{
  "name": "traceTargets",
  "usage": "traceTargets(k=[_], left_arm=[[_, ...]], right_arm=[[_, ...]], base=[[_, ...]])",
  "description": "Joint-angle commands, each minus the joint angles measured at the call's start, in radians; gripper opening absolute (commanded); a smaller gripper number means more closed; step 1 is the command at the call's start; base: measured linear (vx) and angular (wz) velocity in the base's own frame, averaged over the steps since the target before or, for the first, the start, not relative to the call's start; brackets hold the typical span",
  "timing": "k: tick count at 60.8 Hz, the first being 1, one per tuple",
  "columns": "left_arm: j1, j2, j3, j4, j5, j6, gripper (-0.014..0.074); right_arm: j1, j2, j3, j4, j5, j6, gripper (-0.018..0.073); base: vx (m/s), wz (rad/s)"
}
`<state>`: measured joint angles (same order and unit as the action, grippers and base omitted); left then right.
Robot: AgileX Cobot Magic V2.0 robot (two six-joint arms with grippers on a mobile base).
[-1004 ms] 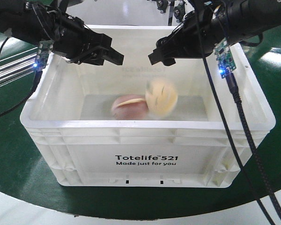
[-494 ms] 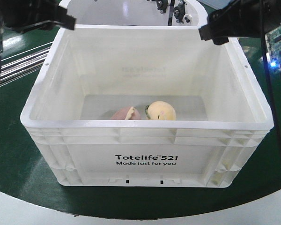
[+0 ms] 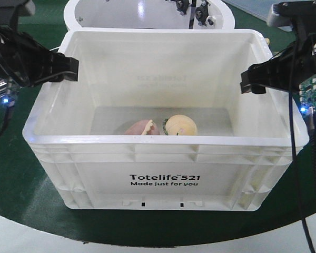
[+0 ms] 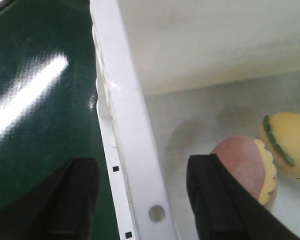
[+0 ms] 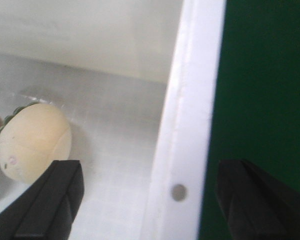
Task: Place moving items into box and shelve
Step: 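Lower both grippers onto opposite crate rims and clamp the rims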
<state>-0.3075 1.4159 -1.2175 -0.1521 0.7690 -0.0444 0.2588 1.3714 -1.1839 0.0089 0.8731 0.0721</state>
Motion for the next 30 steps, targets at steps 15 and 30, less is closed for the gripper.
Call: traceTargets(k=[15,30], left_arm=[[-0.001,0.016,-0.022,-0.01,-0.041,-0.021,0.036],[-0.001,0.013,-0.022,-0.011,-0.014,-0.022,0.0041]], right_arm=[[-0.006,0.048,-0.026,0.024,-0.044,0.003,0.046],[-0.006,0.048,-0.026,0.024,-0.052,0.025,0.0025]], base=[[0.0,0.0],[0.0,0.0]])
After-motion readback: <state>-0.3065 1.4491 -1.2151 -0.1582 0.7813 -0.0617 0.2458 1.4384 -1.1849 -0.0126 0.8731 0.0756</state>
